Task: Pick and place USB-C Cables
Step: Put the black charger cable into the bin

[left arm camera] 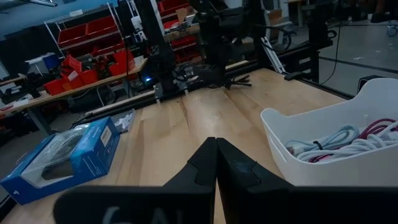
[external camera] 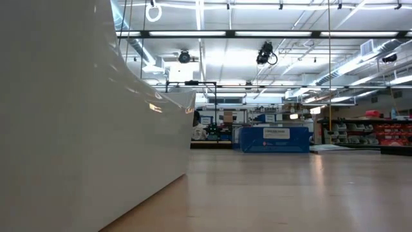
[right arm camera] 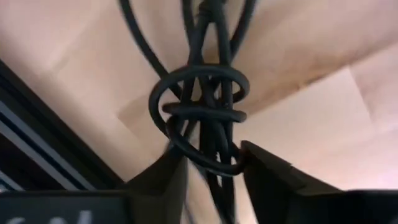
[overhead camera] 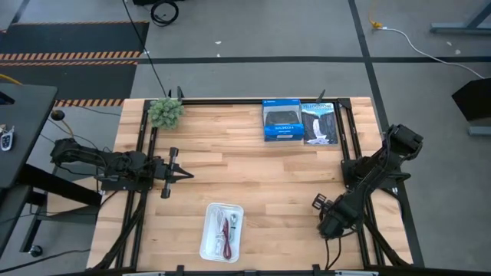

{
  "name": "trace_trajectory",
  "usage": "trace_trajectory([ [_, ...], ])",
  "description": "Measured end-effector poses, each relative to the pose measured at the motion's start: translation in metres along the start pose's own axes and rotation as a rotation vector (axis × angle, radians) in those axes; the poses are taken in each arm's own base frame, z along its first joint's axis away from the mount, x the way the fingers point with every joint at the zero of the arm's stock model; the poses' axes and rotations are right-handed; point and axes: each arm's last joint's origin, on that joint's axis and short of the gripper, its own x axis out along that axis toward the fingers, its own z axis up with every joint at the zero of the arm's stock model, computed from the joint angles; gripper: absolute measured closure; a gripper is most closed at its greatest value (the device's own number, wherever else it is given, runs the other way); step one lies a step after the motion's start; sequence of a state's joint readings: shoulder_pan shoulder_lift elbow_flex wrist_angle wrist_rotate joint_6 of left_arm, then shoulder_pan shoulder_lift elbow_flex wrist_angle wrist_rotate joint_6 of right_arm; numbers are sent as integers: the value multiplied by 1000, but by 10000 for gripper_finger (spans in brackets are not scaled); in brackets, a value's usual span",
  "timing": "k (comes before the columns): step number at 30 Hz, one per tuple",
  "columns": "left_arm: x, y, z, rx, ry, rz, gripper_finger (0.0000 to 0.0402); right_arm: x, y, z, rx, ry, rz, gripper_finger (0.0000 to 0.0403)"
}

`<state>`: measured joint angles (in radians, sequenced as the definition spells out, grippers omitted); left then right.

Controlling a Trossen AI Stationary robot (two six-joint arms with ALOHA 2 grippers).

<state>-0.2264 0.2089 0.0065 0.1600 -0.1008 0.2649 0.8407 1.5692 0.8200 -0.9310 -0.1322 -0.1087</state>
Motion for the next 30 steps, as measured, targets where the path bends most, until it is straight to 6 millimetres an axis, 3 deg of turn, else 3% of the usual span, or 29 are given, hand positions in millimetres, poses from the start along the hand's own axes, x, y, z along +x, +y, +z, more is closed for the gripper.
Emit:
trace_trajectory([
  [6,0,0,0,0,0,0,390,-1,1,9,-19,-92,9,354],
  [12,0,0,0,0,0,0,390,-22,-2,25,-21,-183,-23,355],
  [19,0,0,0,0,0,0,390,-66,-22,55,83,-444,-41,355],
  [25,0,0,0,0,0,0,390,-104,-52,73,376,-742,9,355],
  [30,0,0,0,0,0,0,390,-124,-74,81,602,-975,109,349],
])
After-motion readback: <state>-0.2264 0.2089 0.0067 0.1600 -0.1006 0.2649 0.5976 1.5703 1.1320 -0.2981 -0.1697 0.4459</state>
